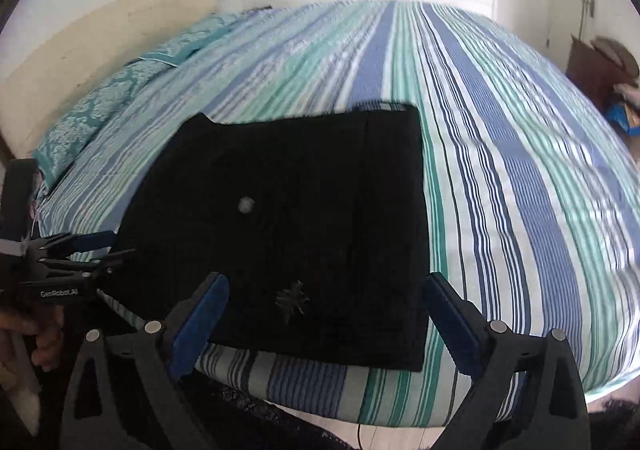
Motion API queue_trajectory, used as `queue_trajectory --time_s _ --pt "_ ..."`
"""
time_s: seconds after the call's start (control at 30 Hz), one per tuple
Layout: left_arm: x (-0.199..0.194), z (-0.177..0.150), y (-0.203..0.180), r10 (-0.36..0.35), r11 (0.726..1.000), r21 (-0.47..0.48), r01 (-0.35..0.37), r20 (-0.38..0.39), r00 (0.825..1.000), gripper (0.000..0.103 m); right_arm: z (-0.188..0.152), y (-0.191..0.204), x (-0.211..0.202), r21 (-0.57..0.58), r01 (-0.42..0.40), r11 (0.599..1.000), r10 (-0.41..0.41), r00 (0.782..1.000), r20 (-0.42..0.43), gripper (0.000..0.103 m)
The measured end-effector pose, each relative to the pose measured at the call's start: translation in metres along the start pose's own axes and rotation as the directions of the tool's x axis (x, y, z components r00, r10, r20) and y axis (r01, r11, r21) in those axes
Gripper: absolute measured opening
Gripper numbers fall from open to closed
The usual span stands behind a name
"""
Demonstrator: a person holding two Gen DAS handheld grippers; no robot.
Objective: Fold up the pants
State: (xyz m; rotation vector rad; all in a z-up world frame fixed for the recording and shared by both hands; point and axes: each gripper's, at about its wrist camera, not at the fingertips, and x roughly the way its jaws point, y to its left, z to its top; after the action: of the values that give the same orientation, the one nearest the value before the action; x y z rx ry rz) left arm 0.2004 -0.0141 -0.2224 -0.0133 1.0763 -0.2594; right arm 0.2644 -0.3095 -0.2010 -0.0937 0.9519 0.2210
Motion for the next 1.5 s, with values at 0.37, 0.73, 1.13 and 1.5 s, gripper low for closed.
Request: queue_trajectory --time_s 0.37,0.73,1.13,1.5 --pt "-0.026 0.003 0.031 -0.028 0.998 -0.044 0.033 0.117 0.993 0.084 -0.001 -0.012 -0.036 0.04 -0.01 0.999 0.005 0.991 0.136 0.097" --pt "-0.004 -0.004 -0.01 0.024 0.993 0.112 -0.027 0.029 0.999 0.084 -0.019 -0.01 0.018 0.027 -0.053 0.998 0.055 0.994 -0.095 0.091" --pt "-0.029 -0.002 0.06 -0.004 0.983 -0.181 0.016 0.066 0.998 0.084 -0.014 -0.028 -0.033 0.088 0.033 0.996 -0.039 0.997 0.071 0.092" --pt "-0.03 -0.006 0.051 -0.052 0.986 -0.157 0.055 0.027 0.998 0.084 -0.01 -0.024 -0.034 0.064 -0.064 0.996 0.061 0.997 0.046 0.092"
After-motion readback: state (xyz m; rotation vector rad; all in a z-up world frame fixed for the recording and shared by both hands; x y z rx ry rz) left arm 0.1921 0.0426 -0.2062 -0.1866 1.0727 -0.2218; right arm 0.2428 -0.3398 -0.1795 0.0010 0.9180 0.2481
